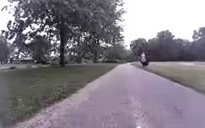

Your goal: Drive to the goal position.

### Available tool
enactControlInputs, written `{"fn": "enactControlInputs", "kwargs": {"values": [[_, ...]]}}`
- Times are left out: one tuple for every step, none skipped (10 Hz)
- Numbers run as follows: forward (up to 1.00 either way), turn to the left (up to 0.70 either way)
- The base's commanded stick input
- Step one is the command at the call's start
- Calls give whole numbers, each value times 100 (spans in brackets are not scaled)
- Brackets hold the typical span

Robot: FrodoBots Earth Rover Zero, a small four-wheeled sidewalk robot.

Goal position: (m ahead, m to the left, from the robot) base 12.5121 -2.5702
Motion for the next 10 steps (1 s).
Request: {"fn": "enactControlInputs", "kwargs": {"values": [[70,-6],[70,-1],[70,0],[70,0],[70,0],[70,-4],[70,-5],[70,-5],[70,-2],[70,0]]}}
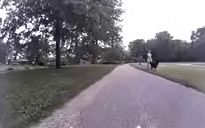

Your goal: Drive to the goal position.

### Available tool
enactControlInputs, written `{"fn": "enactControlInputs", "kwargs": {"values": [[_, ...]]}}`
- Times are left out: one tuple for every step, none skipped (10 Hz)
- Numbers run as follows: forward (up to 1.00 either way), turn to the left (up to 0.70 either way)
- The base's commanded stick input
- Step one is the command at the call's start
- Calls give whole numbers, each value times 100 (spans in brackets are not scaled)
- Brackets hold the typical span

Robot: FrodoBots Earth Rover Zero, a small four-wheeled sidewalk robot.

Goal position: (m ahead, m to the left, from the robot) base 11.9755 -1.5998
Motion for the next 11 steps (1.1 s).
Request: {"fn": "enactControlInputs", "kwargs": {"values": [[70,-5],[70,-12],[70,-12],[70,-1],[70,-2],[70,-14],[70,-14],[70,-14],[70,-14],[70,-14],[70,-14]]}}
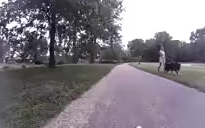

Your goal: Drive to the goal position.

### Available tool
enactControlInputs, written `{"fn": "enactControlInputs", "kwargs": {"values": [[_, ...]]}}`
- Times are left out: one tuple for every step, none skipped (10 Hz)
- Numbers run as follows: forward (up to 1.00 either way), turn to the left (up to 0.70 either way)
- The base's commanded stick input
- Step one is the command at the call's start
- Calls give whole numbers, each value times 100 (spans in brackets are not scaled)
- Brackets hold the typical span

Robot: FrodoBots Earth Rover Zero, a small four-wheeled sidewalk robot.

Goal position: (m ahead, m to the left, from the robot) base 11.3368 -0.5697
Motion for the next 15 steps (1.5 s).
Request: {"fn": "enactControlInputs", "kwargs": {"values": [[70,-7],[70,-1],[70,0],[70,0],[70,0],[70,-4],[70,-9],[70,-14],[70,-6],[70,0],[70,0],[70,0],[70,0],[70,0],[70,0]]}}
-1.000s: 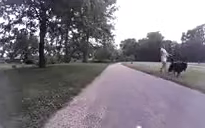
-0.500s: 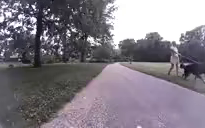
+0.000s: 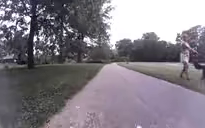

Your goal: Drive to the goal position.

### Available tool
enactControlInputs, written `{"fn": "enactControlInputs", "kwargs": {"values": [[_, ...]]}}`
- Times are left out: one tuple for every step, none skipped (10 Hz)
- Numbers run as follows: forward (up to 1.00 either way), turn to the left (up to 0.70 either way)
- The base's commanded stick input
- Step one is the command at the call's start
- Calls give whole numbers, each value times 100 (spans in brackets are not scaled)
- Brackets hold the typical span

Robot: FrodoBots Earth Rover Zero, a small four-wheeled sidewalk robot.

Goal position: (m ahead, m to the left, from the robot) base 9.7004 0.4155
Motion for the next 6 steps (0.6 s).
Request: {"fn": "enactControlInputs", "kwargs": {"values": [[70,0],[70,0],[70,0],[70,0],[70,0],[70,0]]}}
